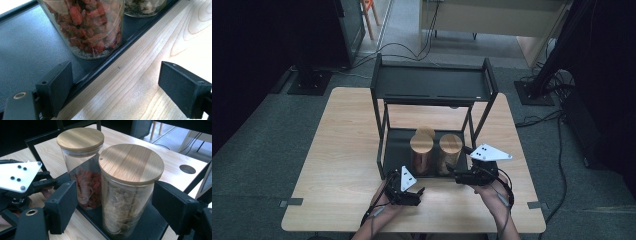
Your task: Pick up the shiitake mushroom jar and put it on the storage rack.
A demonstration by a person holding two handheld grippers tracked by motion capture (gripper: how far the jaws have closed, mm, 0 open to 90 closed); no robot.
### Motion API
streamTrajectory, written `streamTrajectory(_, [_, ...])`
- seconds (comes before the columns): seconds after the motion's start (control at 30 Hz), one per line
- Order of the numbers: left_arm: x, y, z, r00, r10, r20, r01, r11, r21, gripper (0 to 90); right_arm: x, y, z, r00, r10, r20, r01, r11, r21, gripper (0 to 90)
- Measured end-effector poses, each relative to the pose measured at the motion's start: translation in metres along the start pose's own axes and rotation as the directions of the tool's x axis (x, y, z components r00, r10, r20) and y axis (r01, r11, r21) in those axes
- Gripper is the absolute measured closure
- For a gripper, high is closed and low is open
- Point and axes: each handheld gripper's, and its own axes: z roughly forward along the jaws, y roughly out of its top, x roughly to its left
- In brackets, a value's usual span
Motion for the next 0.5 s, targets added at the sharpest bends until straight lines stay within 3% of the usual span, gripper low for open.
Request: streamTrajectory(0.5, [0.0001,0.0,-0.0001,1.0,-0.001,0.001,0.001,1.0,0.0,12.8,0.0043,-0.0009,-0.0041,0.9997,-0.017,-0.017,0.017,1.0,-0.01,20.6])
